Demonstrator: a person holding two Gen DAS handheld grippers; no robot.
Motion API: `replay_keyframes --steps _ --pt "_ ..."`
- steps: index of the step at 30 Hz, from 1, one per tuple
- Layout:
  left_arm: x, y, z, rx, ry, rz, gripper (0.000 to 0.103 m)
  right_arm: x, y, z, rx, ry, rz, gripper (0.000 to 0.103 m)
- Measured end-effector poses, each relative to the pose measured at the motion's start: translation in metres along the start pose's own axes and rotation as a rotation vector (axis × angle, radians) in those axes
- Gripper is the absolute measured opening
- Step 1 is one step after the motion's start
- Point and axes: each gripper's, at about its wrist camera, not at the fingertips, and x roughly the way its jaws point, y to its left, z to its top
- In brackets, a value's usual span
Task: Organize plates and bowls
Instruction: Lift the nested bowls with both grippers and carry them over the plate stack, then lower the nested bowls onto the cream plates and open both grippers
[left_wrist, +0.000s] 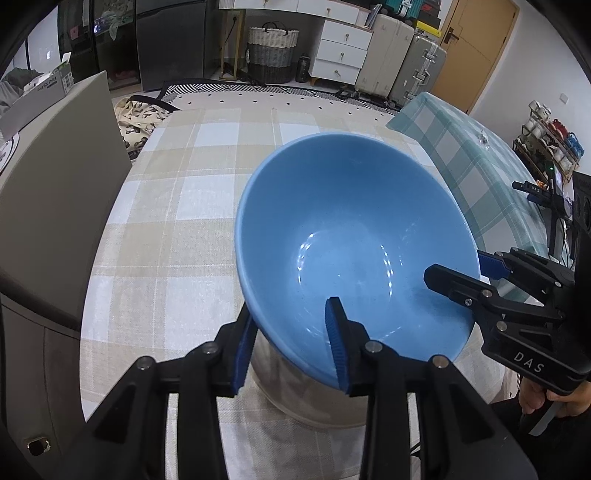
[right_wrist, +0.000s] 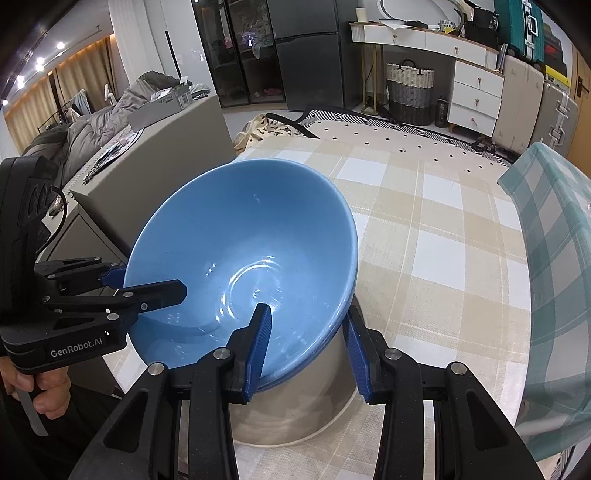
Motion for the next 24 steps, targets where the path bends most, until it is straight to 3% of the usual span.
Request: replay_keyframes --steps 24 --pt "0.016 -0.001 0.003 0.026 0.011 -0.014 0.037 0.011 -0.002 -0.001 -0.018 -0.01 -0.013 0.04"
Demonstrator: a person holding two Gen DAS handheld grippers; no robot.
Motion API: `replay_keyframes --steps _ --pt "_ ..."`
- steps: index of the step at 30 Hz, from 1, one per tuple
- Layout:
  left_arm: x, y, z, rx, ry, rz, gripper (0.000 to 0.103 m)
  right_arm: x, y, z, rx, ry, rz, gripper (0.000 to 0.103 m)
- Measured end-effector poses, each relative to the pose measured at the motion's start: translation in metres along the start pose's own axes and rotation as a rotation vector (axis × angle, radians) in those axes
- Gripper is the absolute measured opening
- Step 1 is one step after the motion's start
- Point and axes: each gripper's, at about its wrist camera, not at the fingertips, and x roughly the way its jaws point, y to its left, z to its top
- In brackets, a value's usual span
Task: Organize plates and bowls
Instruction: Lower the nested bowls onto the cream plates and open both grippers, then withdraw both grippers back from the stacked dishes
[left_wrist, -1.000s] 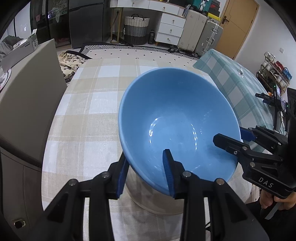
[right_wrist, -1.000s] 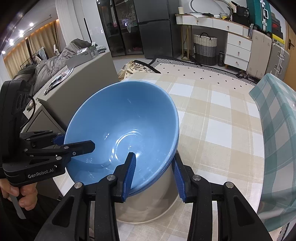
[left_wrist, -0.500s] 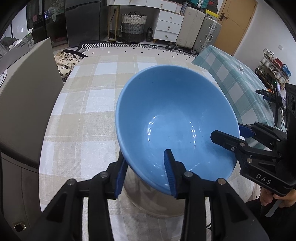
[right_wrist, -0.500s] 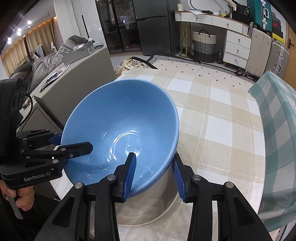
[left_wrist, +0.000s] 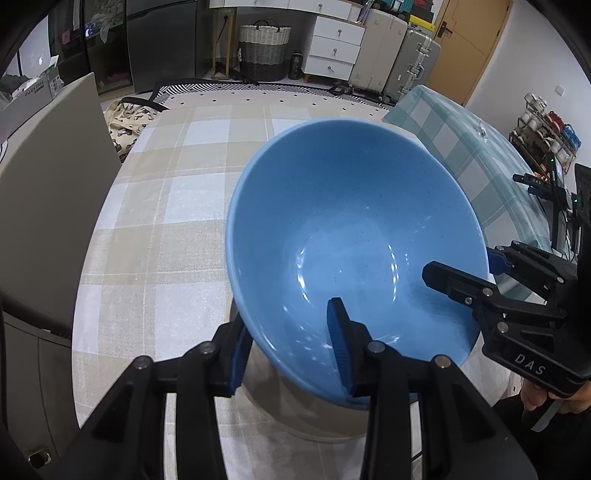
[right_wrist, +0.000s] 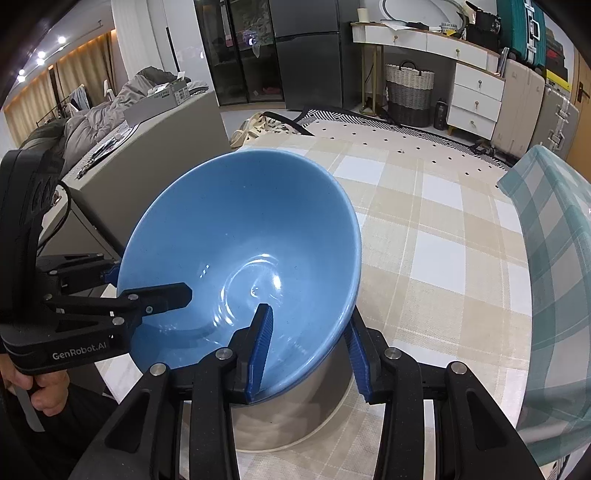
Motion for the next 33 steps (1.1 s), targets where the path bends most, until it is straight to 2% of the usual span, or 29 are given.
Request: replay_keyframes --steps 4,8,11,14,16,18,21,29,33 --pt "0.0 0.003 0.0 -0.009 0.003 -0.029 0.043 0.001 -0.002 0.001 0.0 -0.004 0.013 0.04" --pt "-0.002 0.0 0.0 0.006 -0.009 -0.026 0.057 0.0 -0.002 0.001 0.0 -0.009 0.021 0.043" --pt "-0.006 0.0 0.001 0.008 -0.017 -0.033 0.062 -0.003 -0.003 0.0 -0.004 -0.029 0.015 0.056" --pt "-0.012 0.004 0.001 -0.01 -0.044 -0.027 0.086 -0.011 -0.006 0.002 0.012 -0.06 0.024 0.079" --pt "-0.018 0.008 0.001 -0.018 -0.073 -0.022 0.092 -0.017 -0.01 0.002 0.024 -0.079 0.034 0.084" --pt "-0.023 0.013 -0.001 -0.027 -0.1 -0.016 0.102 -0.023 -0.013 0.001 0.032 -0.099 0.032 0.092" --pt "-0.034 0.019 -0.007 -0.029 -0.161 0.005 0.103 -0.035 -0.016 -0.006 0.022 -0.141 0.028 0.101" --pt "-0.058 0.027 -0.037 -0.005 -0.307 0.039 0.103 -0.067 -0.014 -0.033 0.001 -0.234 0.041 0.102" --pt "-0.057 0.026 -0.056 0.007 -0.343 0.065 0.103 -0.076 -0.011 -0.053 0.01 -0.264 0.05 0.102"
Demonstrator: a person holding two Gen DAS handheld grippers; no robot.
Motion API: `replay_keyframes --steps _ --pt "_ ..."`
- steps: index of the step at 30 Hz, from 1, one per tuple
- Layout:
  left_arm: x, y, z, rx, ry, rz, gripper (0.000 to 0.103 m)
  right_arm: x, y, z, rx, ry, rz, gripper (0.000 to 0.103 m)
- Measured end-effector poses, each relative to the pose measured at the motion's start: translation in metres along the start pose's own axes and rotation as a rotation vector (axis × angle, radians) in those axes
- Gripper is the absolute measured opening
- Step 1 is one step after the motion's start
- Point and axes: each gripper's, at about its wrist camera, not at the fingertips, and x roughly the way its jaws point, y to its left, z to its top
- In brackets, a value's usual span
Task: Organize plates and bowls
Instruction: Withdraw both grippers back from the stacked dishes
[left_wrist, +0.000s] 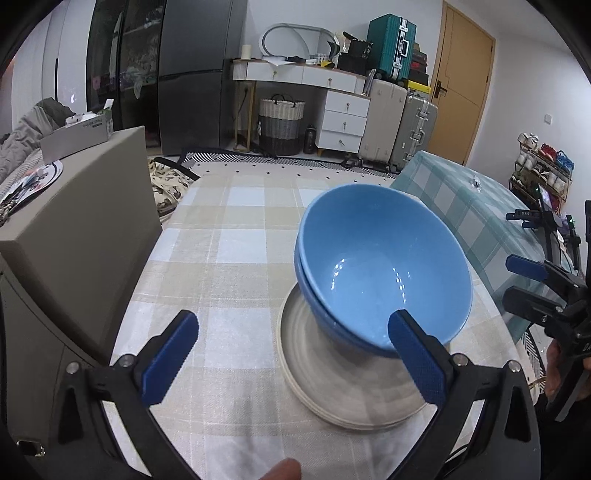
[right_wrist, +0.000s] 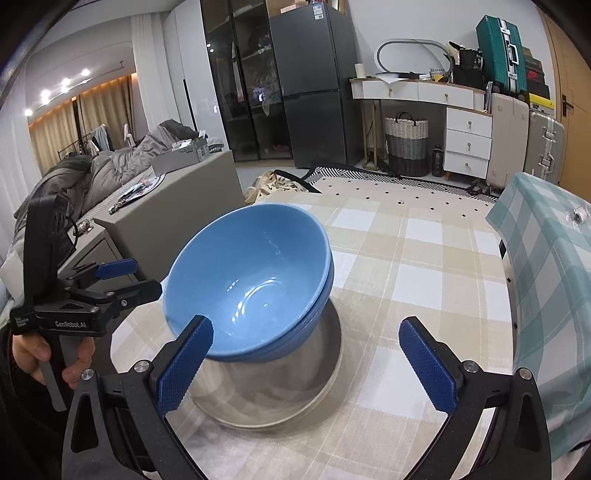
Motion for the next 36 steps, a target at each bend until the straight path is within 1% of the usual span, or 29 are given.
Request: replay_keyframes --steps 4,7,9,15,20,25,30,33,36 --pt "-0.003 -0.003 -0.019 0.007 -0.035 0.03 0.103 -0.011 0.007 -0.016 0.0 -0.036 0.005 0.102" --pt "-0.006 -0.008 -0.03 0.027 -0.069 0.078 0.103 -0.018 0.012 -0.026 0.001 -0.071 -0.017 0.102" --pt "-0.005 -0.01 -0.037 0.029 -0.078 0.091 0.103 -0.021 0.017 -0.034 -0.009 -0.087 -0.028 0.102" --pt "-0.009 -0.02 -0.051 0.048 -0.115 0.082 0.103 -0.009 0.026 -0.052 -0.048 -0.06 -0.07 0.102" --pt "-0.012 -0.025 -0.063 0.055 -0.132 0.074 0.103 -0.004 0.029 -0.066 -0.064 -0.079 -0.083 0.102" --pt "-0.018 -0.029 -0.068 0.072 -0.154 0.071 0.103 -0.008 0.035 -0.072 -0.081 -0.116 -0.072 0.102" --pt "-0.024 -0.027 -0.07 0.047 -0.177 0.069 0.103 -0.018 0.039 -0.072 -0.077 -0.167 -0.041 0.102" --pt "-0.023 -0.025 -0.072 0.02 -0.169 0.067 0.103 -0.02 0.042 -0.07 -0.081 -0.174 -0.019 0.102" --pt "-0.025 -0.027 -0.072 0.014 -0.174 0.049 0.103 -0.021 0.045 -0.07 -0.095 -0.176 -0.025 0.102"
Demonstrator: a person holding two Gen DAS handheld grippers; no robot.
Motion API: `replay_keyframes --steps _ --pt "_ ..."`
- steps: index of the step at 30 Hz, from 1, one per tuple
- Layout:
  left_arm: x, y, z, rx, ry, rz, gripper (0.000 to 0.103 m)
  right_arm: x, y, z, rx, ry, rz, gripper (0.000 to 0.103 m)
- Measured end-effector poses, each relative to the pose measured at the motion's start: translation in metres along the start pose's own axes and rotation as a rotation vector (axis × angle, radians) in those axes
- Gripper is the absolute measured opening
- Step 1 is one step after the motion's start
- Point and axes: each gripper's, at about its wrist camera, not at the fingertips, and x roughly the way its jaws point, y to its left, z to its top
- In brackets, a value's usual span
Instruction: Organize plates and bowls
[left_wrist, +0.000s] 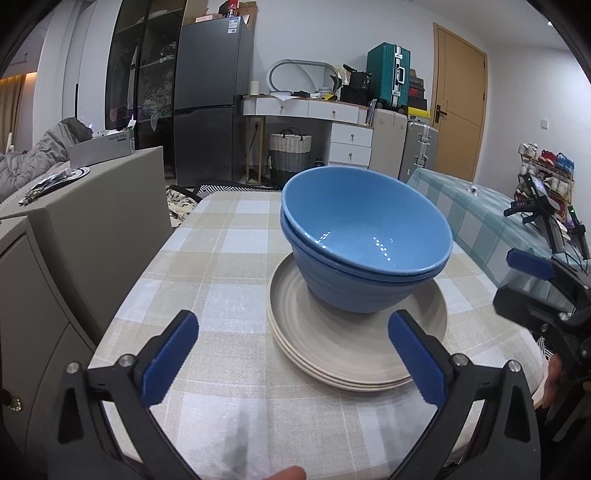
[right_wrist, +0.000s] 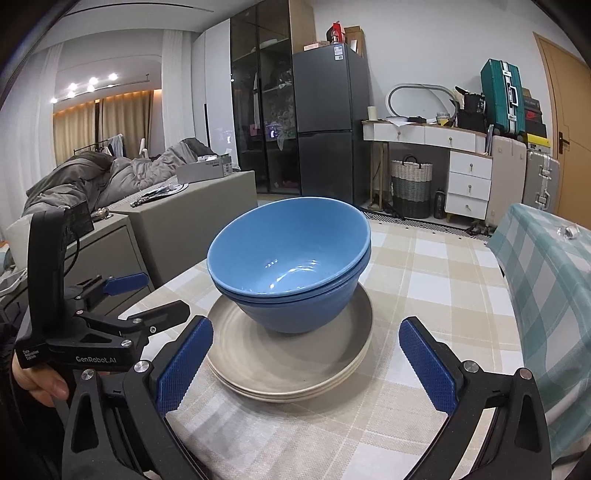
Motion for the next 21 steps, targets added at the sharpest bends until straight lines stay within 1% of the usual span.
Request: replay_keyframes --steps 2,4,15,21 --pt "-0.0019 -0.0026 0.001 0.009 -0.005 -0.011 0.103 -0.0004 0.0013 -0.0014 -0.002 0.004 0.0 0.102" --pt "-0.0039 -0.004 0.0016 0.012 -0.017 -0.007 0.103 -0.0013 0.002 -0.0016 -0.004 0.002 0.002 0.102" --pt "-0.0049 -0.0029 0.0029 0.003 -0.023 -0.011 0.103 -0.0039 0.0066 -0.0011 -0.017 -0.009 0.023 0.102" --pt "-0.0046 -0.0049 0.0029 0.015 -0.021 -0.016 0.103 -0.0021 0.0078 -0.0009 -0.019 -0.002 0.026 0.102"
